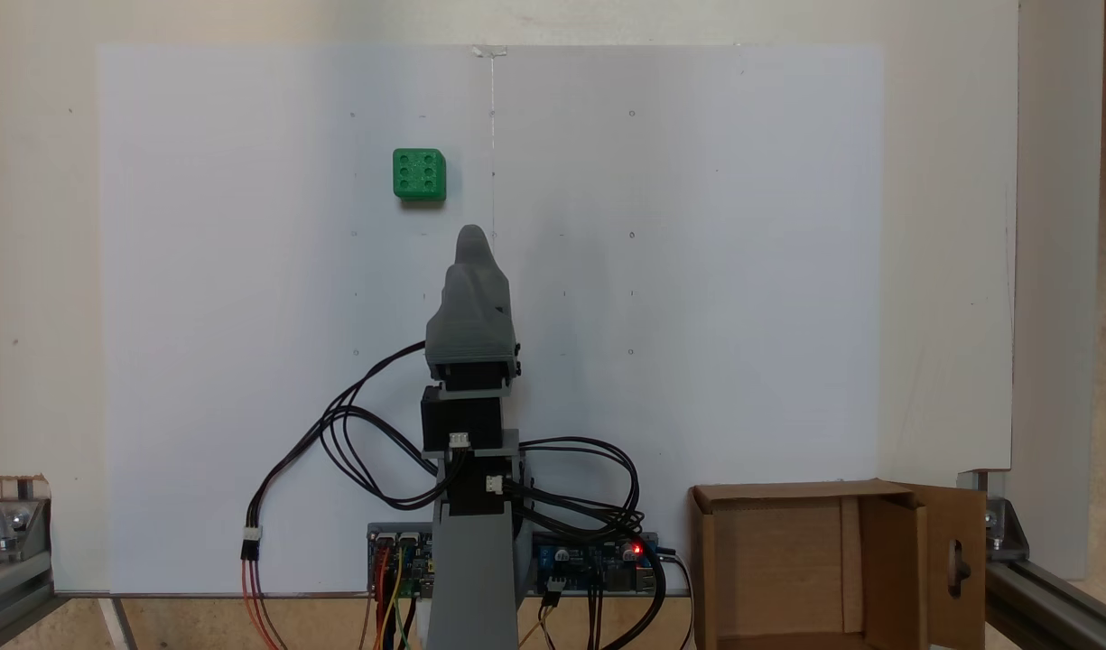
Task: Grasp a green dice and put it in the bin.
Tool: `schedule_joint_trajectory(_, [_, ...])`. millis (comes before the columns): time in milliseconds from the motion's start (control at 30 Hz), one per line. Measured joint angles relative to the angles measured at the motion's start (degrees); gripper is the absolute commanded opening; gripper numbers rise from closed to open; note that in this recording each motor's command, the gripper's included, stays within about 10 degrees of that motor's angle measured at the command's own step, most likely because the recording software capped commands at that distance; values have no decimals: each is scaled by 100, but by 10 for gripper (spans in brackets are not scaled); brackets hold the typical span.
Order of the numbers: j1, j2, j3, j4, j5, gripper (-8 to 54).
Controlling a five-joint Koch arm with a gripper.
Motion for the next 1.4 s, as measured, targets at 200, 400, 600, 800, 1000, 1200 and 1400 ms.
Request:
schedule_joint_trajectory(200, [615,0,0,1160,0,446])
schedule_joint_trajectory(400, [642,0,0,1160,0,446])
schedule_joint_trajectory(600, [642,0,0,1160,0,446])
schedule_joint_trajectory(800, [642,0,0,1160,0,446])
schedule_joint_trajectory(1000, [633,0,0,1160,0,446])
schedule_joint_trajectory(1200, [633,0,0,1160,0,446])
schedule_joint_trajectory(1400, [633,0,0,1160,0,446])
